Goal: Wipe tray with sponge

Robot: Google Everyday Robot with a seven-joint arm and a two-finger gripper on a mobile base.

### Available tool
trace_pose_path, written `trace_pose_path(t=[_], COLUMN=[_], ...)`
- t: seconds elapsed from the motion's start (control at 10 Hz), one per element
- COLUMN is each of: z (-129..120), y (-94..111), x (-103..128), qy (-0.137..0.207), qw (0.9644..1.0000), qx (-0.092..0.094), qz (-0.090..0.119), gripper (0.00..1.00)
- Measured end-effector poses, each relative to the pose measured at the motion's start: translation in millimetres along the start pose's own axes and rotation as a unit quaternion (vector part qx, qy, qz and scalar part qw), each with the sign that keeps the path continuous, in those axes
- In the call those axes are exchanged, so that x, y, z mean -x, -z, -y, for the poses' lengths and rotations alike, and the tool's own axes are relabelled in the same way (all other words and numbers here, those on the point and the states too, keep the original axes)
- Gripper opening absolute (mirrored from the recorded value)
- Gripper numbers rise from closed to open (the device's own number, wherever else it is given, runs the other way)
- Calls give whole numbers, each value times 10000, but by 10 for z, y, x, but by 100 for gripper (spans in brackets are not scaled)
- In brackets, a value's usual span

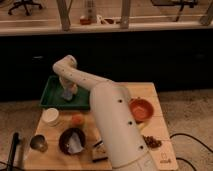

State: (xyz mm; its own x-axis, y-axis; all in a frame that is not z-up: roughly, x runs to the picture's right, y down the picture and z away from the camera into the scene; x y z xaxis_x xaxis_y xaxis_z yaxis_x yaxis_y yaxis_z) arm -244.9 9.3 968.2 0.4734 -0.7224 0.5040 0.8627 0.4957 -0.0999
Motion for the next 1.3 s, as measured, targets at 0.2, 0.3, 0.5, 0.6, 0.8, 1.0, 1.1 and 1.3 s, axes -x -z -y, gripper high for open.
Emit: trace_pose_path(t=[0.2, 0.3, 0.5, 0.6, 0.8, 1.0, 1.1, 1.3], z=[-42, -155, -379, -516, -668, -668, -672, -536], y=[5, 35, 121, 192, 289, 336, 338, 281], x=[171, 204, 171, 110, 7, -182, -287, -471], qy=[137, 141, 40, -59, -254, -502, -598, -677], qw=[9999, 9999, 10000, 10000, 9996, 9984, 9977, 9970], qx=[-24, -13, -7, -14, -24, -74, -83, -89], qz=[86, 83, 41, -12, -119, -251, -297, -368], gripper=[0, 0, 0, 0, 0, 0, 0, 0])
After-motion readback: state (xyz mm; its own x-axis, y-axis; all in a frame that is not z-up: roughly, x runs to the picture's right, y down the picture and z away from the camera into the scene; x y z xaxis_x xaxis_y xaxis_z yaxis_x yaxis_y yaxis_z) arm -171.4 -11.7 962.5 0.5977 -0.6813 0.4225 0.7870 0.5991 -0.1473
